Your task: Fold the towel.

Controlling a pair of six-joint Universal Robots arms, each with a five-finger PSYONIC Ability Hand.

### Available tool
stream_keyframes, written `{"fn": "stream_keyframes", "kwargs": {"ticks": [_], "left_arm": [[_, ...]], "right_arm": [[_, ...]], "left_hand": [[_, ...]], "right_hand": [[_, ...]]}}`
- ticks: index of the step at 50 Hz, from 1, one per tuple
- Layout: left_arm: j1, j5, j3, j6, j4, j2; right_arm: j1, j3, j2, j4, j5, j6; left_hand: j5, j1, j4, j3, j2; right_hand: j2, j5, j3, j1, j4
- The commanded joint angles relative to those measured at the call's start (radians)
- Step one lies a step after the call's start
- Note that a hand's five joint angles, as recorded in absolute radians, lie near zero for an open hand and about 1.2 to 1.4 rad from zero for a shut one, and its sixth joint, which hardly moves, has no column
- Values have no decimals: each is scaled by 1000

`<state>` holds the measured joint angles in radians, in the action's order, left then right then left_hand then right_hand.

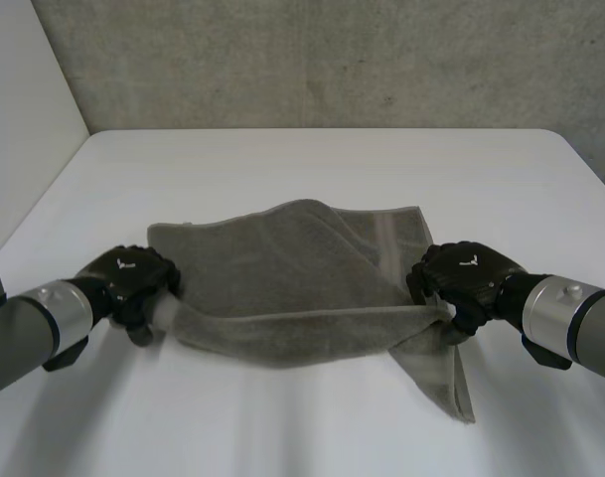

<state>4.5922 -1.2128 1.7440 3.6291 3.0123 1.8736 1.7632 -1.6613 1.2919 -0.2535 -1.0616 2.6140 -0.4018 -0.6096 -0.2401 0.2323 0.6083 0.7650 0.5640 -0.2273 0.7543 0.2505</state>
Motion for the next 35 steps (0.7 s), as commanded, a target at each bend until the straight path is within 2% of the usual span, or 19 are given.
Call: {"fn": "stream_keyframes", "kwargs": {"ticks": [1, 9, 13, 19, 21, 23, 24, 25, 32, 35], "left_arm": [[37, 2, 63, 98, 0, -8], [43, 16, 86, 100, -27, -62], [51, 70, 135, 103, -36, -129], [85, 105, 180, 102, -35, -186], [96, 121, 195, 102, -30, -200], [96, 127, 196, 98, -30, -200], [94, 130, 199, 97, -29, -200], [94, 130, 200, 97, -29, -200], [73, 131, 209, 77, -23, -191], [68, 131, 203, 59, -23, -206]], "right_arm": [[-8, -37, -2, 0, -5, -8], [-18, -93, 15, 0, -9, -43], [-33, -129, 18, 10, -9, -43], [-48, -183, 27, 48, -5, -9], [-48, -187, 27, 63, -5, 14], [-47, -187, 30, 95, 2, 72], [-47, -187, 30, 96, 2, 72], [-47, -186, 36, 112, 3, 96], [-53, -169, 73, 158, 2, 112], [-54, -160, 81, 232, -14, 116]], "left_hand": [[8, 41, 66, -58, -40], [13, 47, 66, -58, -45], [60, 94, 66, -58, -92], [143, 176, 66, -58, -175], [143, 176, 66, -58, -175], [143, 176, 66, -58, -175], [143, 176, 66, -58, -175], [143, 176, 66, -58, -175], [166, 199, 66, -58, -198], [181, 214, 66, -58, -213]], "right_hand": [[-40, -14, 53, -29, -76], [-49, -22, 53, -38, -76], [-52, -25, 53, -41, -76], [-52, -25, 53, -41, -76], [1, 28, 53, 12, -76], [378, 404, 53, 388, -76], [380, 406, 53, 390, -76], [592, 618, 53, 603, -76], [631, 658, 53, 642, -76], [631, 658, 53, 642, -76]]}}
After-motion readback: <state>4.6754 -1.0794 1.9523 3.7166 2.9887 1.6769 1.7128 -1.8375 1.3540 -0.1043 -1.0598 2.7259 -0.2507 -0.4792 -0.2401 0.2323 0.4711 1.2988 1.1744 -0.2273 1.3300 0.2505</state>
